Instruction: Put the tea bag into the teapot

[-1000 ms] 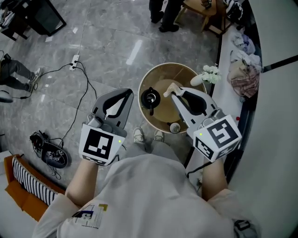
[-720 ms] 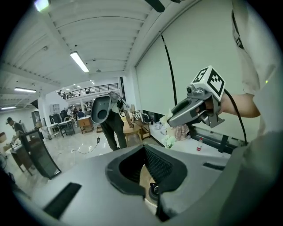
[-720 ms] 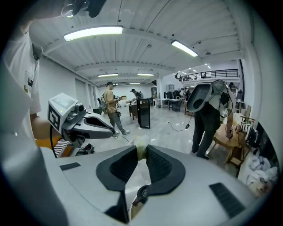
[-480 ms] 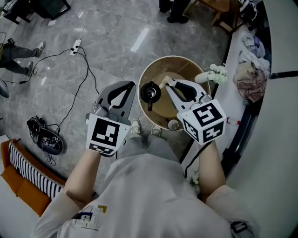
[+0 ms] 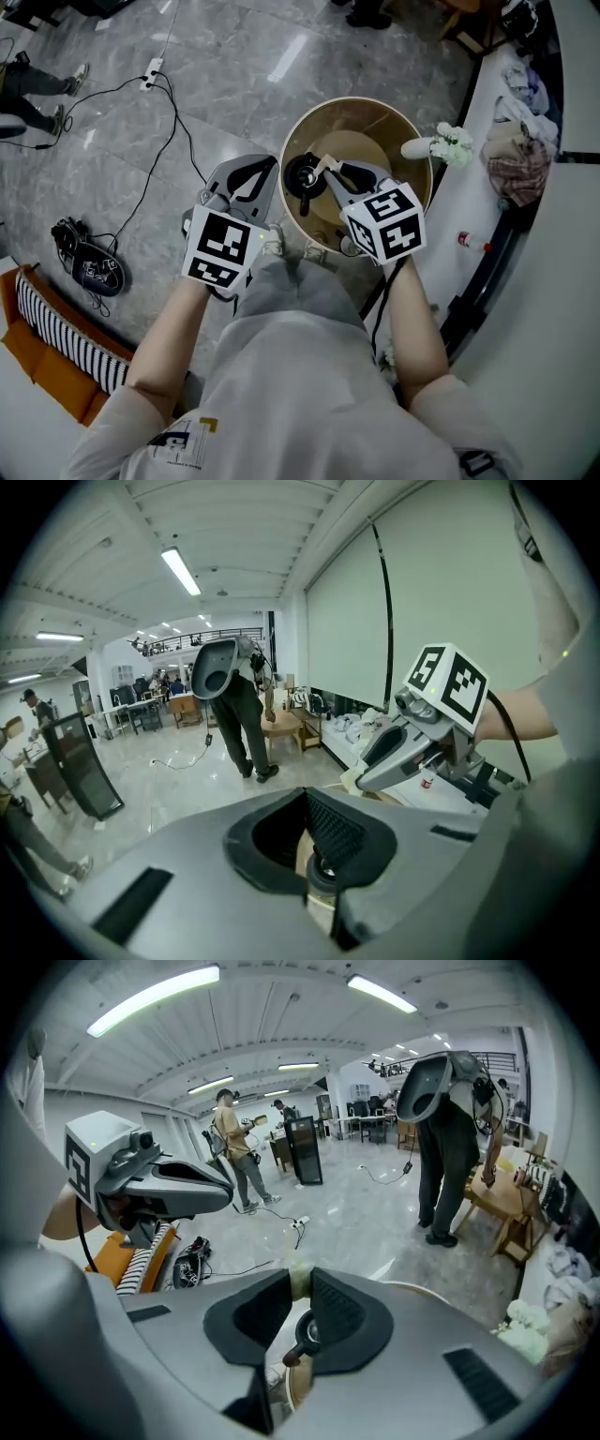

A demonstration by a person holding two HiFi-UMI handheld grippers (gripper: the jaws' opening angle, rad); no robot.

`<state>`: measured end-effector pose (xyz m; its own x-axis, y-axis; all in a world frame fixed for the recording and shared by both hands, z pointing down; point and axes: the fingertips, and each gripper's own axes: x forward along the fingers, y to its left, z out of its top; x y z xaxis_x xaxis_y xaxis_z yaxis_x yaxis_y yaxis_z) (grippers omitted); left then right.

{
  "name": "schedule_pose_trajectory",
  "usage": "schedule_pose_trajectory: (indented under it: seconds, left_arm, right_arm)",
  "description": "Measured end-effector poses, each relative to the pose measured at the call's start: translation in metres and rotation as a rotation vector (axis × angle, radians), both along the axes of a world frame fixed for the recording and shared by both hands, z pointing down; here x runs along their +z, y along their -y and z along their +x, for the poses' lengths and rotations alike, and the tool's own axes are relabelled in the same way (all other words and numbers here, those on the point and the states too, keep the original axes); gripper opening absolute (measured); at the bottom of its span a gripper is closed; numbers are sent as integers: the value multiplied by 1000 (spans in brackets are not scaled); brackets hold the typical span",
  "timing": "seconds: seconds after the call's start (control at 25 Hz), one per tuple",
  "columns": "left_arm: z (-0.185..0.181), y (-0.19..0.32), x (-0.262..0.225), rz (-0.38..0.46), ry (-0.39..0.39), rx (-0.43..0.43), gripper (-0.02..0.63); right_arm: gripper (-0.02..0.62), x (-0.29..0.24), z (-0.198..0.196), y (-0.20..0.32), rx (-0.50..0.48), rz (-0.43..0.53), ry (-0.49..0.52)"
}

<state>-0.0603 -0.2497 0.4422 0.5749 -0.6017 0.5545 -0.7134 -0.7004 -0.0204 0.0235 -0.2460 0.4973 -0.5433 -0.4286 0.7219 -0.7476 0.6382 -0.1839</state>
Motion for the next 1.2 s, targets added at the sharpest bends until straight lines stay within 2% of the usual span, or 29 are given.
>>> schedule_pose_trajectory:
  seconds: [0.2,0.52,1.2]
  left_arm:
    - [4,5,32,-51,20,11,8]
    - [12,5,96,-130,27,59,8]
    - [1,11,203,-266,57,80,8]
  right_arm:
    - [58,53,6,0,10,-87,-32]
    - [58,127,2,1,12,-171,-86]
    - [60,254,-11,-6,1,-289,-198]
